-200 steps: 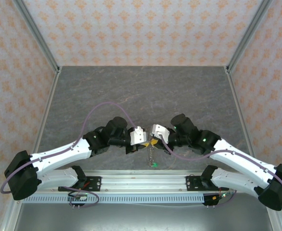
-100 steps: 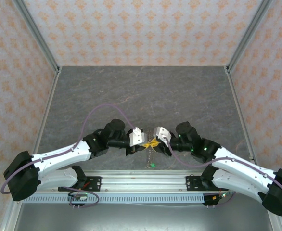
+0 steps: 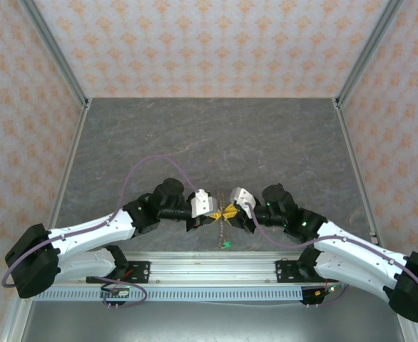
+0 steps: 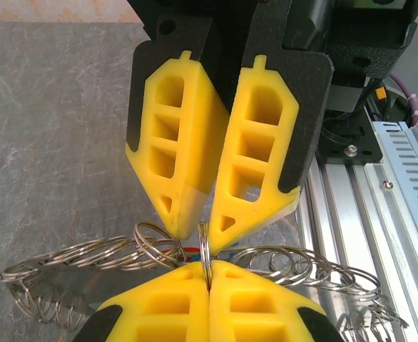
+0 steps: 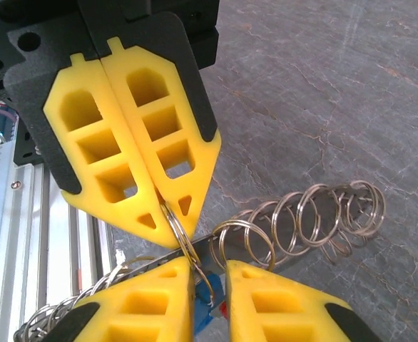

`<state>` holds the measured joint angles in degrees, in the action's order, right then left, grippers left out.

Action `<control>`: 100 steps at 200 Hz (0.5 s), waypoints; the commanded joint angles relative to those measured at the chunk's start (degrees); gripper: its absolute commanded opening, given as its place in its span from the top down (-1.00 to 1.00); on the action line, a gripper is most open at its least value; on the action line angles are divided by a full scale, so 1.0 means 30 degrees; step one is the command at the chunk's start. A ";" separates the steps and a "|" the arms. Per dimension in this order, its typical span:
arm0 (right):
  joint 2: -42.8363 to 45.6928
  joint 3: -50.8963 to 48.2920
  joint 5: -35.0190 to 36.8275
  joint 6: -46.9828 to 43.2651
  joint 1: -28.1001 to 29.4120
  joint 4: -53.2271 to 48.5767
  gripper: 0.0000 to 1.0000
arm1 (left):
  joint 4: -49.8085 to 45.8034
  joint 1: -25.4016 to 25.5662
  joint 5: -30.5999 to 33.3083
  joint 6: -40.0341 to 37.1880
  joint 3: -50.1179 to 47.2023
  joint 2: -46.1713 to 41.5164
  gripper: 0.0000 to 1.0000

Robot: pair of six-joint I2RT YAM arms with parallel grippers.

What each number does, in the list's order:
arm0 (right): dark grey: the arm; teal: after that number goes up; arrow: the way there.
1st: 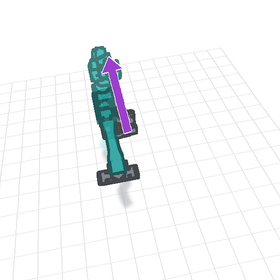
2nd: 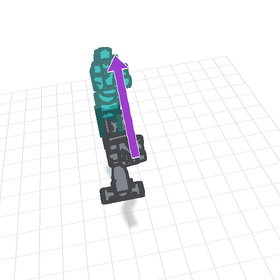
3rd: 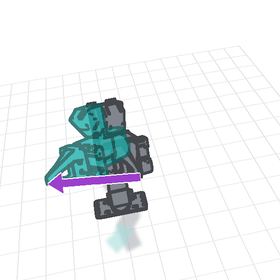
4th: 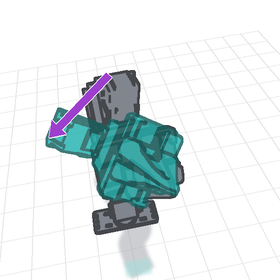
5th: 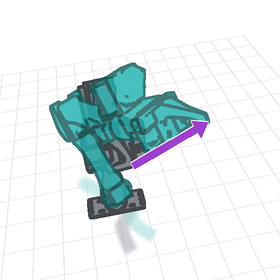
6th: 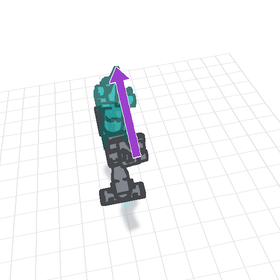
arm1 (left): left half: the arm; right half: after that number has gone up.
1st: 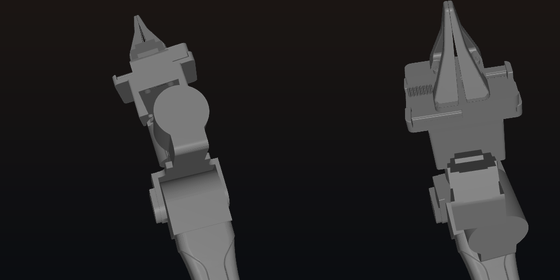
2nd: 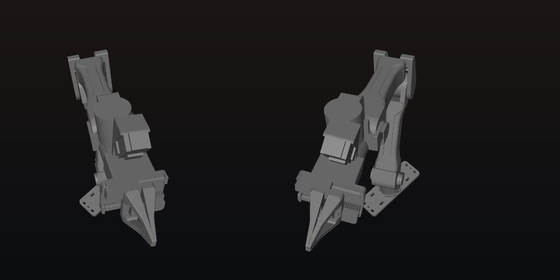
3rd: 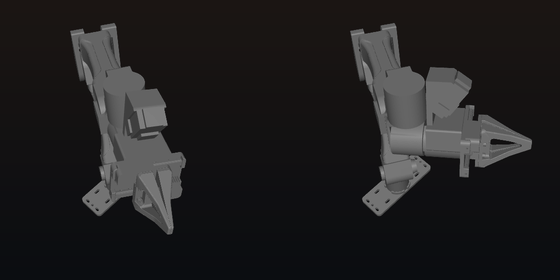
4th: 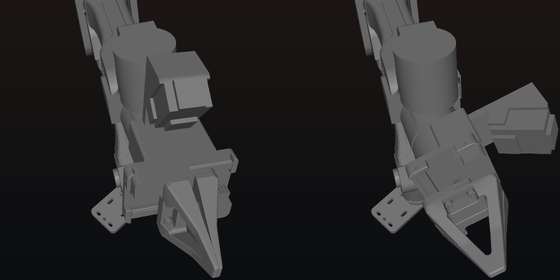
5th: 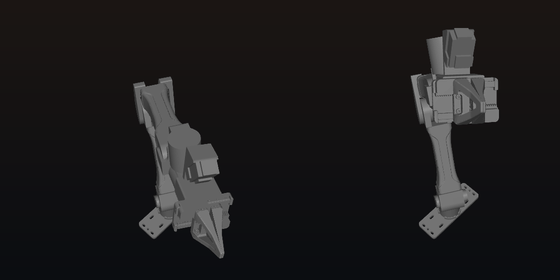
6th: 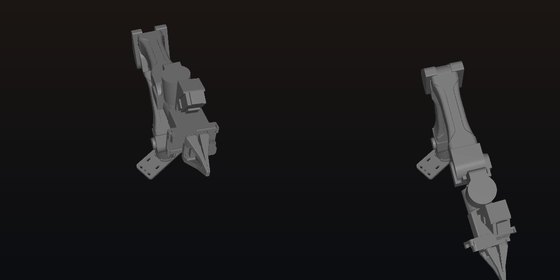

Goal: Put the keys on the keyring

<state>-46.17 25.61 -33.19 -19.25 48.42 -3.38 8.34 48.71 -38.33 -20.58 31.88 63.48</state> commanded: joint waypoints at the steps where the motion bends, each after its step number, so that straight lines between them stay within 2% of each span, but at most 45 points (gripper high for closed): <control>1: 0.0354 -0.0313 0.0927 0.0411 -0.0262 -0.0691 0.62 | 0.2054 0.0082 -0.0893 0.0276 0.0121 -0.0802 1.00; 42: 0.1476 0.0724 0.1749 -0.0212 -0.0262 -0.1853 0.54 | 0.1628 0.0082 -0.0676 0.0238 0.0199 -0.0717 1.00; 71: 0.1863 0.1259 0.1207 -0.0557 -0.0263 -0.1934 0.48 | 0.1441 0.0079 -0.0591 0.0159 0.0184 -0.0856 1.00; 100: 0.1582 0.1252 0.0032 -0.0445 -0.0263 -0.0458 0.48 | 0.1365 0.0076 -0.0557 0.0126 0.0243 -0.0889 1.00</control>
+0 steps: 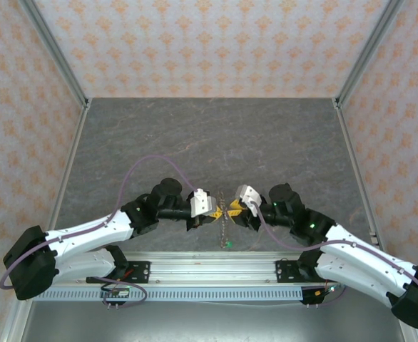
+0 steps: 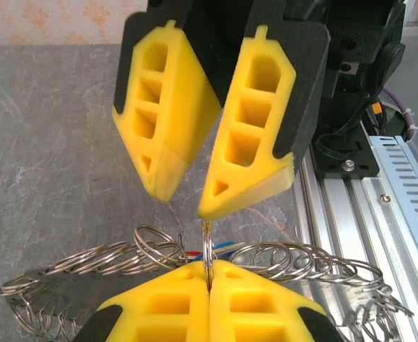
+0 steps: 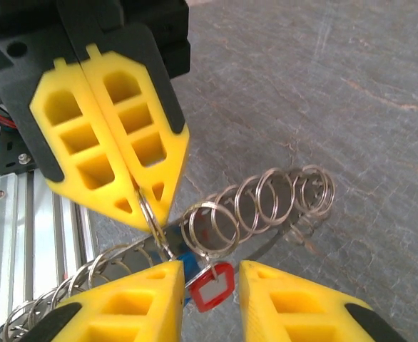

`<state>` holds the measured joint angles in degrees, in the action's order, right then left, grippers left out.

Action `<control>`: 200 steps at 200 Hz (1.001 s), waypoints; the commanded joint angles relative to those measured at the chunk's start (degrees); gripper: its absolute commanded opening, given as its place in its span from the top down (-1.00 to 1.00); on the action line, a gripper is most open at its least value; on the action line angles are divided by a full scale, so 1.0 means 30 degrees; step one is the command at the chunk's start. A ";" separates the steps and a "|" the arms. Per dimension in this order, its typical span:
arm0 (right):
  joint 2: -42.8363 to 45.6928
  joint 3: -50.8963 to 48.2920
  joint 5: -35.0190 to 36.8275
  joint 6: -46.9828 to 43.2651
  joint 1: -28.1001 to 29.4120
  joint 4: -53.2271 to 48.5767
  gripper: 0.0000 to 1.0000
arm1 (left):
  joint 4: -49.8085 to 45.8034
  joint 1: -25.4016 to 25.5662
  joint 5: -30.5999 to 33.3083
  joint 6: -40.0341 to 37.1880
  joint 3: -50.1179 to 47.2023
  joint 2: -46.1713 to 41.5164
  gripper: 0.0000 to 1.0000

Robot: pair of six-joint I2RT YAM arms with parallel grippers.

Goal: Put the keys on the keyring

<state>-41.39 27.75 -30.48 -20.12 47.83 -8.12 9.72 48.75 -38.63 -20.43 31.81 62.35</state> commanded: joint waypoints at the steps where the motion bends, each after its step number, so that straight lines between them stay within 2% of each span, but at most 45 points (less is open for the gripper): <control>1: -0.0038 0.0537 -0.0922 -0.0137 -0.0066 0.1197 0.48 | 0.0884 0.0064 -0.0454 0.0072 0.0265 -0.0509 1.00; 37: -0.1344 0.0680 -0.1579 -0.0199 -0.0091 0.2263 0.56 | 0.0956 0.0060 -0.0511 0.0158 0.0295 -0.0538 1.00; 70: -0.2433 0.0334 -0.1186 -0.0102 -0.0066 0.2919 0.75 | 0.1203 0.0066 -0.0570 0.0300 0.0266 -0.0640 1.00; 112: -0.2250 -0.0709 -0.1043 0.0165 -0.0066 0.3307 0.67 | 0.1767 0.0060 -0.0486 0.0547 0.0060 -0.0543 1.00; 134: -0.1932 -0.0915 0.0011 -0.0022 -0.0066 0.2124 0.66 | 0.1914 0.0048 -0.0369 0.0633 -0.0042 -0.0564 1.00; 166: -0.1593 -0.0849 -0.0678 -0.0245 -0.0011 0.1012 0.66 | 0.2068 0.0051 -0.0135 0.0700 -0.0116 -0.0655 1.00; 200: -0.0489 -0.0191 0.1615 -0.0168 -0.0014 0.0263 0.64 | 0.1658 0.0053 0.0043 0.0625 -0.0058 -0.0685 1.00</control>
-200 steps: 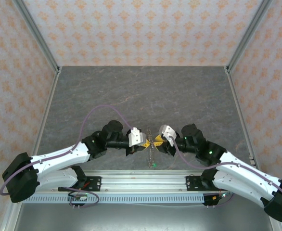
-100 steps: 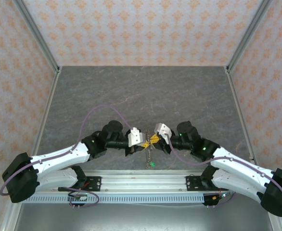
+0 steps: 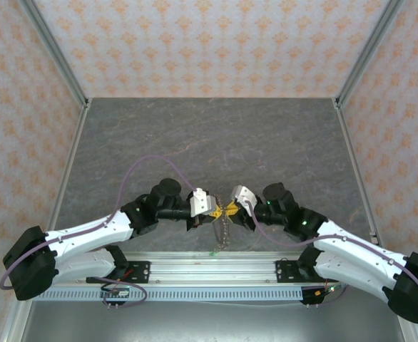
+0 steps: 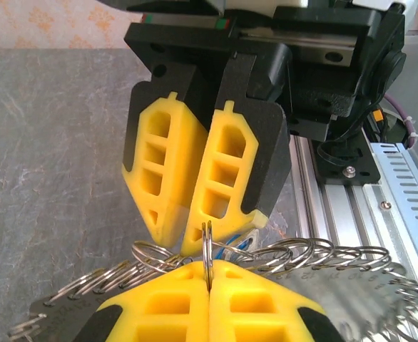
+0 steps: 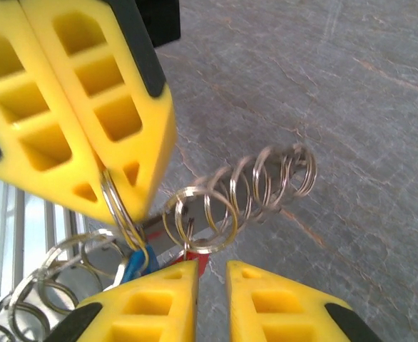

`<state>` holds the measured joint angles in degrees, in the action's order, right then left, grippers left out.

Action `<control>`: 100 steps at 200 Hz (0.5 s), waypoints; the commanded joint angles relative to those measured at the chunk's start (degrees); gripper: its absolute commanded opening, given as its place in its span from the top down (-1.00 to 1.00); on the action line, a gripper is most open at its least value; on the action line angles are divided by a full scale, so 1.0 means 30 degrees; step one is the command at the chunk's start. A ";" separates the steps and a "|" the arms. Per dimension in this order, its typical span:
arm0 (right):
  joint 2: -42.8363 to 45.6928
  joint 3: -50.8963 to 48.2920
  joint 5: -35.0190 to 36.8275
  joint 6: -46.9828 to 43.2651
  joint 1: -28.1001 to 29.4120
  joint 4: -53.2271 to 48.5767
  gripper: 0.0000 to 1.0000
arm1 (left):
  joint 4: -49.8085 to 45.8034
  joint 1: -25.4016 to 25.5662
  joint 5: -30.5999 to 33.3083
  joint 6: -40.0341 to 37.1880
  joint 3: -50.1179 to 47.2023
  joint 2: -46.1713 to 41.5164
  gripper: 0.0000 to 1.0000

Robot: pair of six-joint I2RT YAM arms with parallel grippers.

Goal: Put the keys on the keyring

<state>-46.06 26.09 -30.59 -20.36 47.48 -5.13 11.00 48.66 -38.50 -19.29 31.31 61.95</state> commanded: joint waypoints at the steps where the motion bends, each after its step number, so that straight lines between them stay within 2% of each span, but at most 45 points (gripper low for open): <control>1: 0.1137 0.0360 0.1705 -0.0108 0.0106 -0.0714 0.64 | 0.1197 0.0089 0.0001 0.0247 0.0110 -0.0554 1.00; 23: 0.2443 0.0297 0.1796 -0.0834 0.0109 -0.0547 0.63 | 0.1049 0.0089 -0.0001 0.0204 0.0110 -0.0590 1.00; 42: 0.2900 0.0622 0.0134 -0.1723 0.0113 -0.0783 0.59 | 0.0789 0.0074 0.0002 0.0101 0.0169 -0.0597 1.00; 63: 0.2507 0.0854 -0.1820 -0.2514 0.0102 -0.0420 0.56 | 0.0726 0.0091 -0.0130 0.0097 0.0227 -0.0526 1.00; 100: 0.1204 0.1349 -0.2577 -0.2941 0.0109 0.0233 0.55 | 0.0668 0.0079 -0.0233 0.0098 0.0330 -0.0495 1.00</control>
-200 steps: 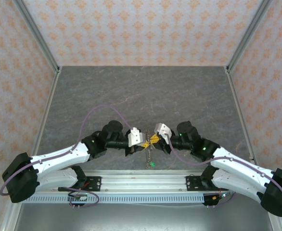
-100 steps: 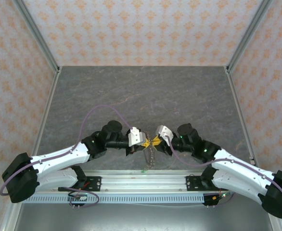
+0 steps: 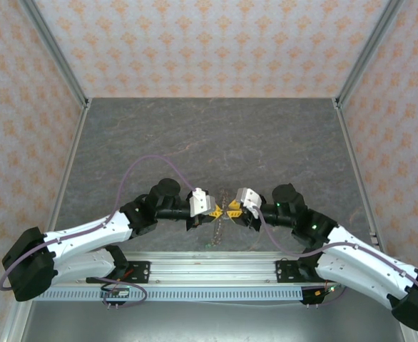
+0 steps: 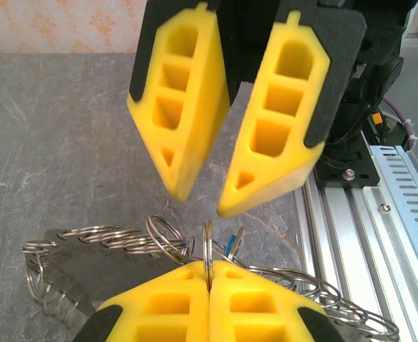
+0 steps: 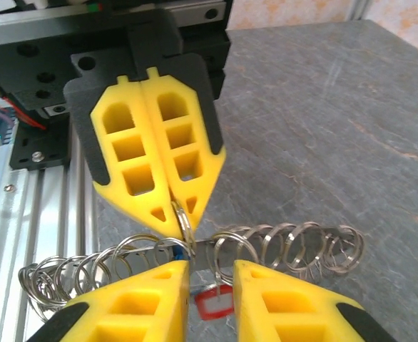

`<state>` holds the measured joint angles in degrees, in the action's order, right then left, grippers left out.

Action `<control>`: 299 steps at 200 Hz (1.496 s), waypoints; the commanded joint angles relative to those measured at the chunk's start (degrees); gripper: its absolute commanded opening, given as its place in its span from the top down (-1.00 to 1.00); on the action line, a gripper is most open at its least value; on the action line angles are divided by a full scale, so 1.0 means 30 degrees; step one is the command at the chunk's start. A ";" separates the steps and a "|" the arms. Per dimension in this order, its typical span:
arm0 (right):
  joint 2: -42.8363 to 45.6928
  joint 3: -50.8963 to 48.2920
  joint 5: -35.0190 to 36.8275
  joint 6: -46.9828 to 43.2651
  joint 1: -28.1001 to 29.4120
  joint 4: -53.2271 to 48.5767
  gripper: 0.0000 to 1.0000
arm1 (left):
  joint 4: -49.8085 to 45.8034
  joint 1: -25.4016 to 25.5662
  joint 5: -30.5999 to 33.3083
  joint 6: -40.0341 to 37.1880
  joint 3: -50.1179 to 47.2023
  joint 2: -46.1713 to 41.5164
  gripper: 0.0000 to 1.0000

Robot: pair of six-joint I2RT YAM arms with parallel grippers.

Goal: Put the keys on the keyring

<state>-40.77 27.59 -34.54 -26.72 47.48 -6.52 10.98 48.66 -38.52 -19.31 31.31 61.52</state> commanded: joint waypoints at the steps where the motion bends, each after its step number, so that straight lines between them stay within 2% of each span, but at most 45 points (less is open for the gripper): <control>1: -0.0603 0.0849 -0.1258 -0.0835 0.0109 0.0734 0.54 | 0.0675 0.0088 -0.0225 0.0107 0.0337 -0.0349 1.00; 34: -0.1355 0.0822 -0.1414 -0.0630 0.0113 0.1767 0.57 | 0.0485 0.0095 -0.0335 -0.0009 0.0403 -0.0367 1.00; 50: -0.1567 0.0763 -0.1565 -0.0348 0.0109 0.2163 0.67 | 0.0441 0.0093 -0.0416 -0.0062 0.0432 -0.0324 1.00; 76: -0.1686 0.0763 -0.1656 -0.0174 0.0109 0.2140 0.97 | 0.0376 0.0097 -0.0243 -0.0047 0.0432 -0.0232 1.00; 102: -0.1727 0.0821 -0.1240 -0.0210 0.0106 0.1616 1.00 | 0.0028 0.0070 0.0566 -0.0144 0.0404 -0.0232 1.00; 114: -0.1840 0.0869 -0.0933 -0.0200 0.0109 0.1506 1.00 | -0.0144 0.0081 0.1107 -0.0153 0.0403 -0.0203 0.84; 141: -0.2161 0.0836 -0.0161 0.0129 0.0109 0.1920 1.00 | -0.0387 0.0079 0.1944 0.0008 0.0274 -0.0453 0.75; 179: -0.3125 0.0880 0.1313 0.1015 0.0109 0.3142 1.00 | 0.0427 0.0074 0.4813 0.0862 -0.0798 -0.2123 0.49; 201: -0.4047 0.1088 0.2295 0.1634 0.0079 0.4177 1.00 | 0.0130 0.0095 0.6352 0.1095 -0.1286 -0.3464 0.40; 241: -0.6648 0.2530 0.3643 0.2358 0.0015 0.5893 1.00 | -0.0585 0.0065 0.8920 0.2050 -0.2258 -0.6250 0.28; 272: -0.8869 0.4187 0.4010 0.2732 -0.0350 0.7137 1.00 | -0.1071 0.0039 0.9620 0.2922 -0.2862 -0.8769 0.24; 299: -1.0966 0.5534 0.3985 0.3115 -0.0674 0.7849 1.00 | -0.1654 0.0042 1.0777 0.3556 -0.3300 -1.0393 -0.01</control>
<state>-70.37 40.03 -23.86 -19.44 46.22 10.33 8.21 48.66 -11.35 -11.79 22.63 33.67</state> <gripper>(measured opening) 0.040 0.455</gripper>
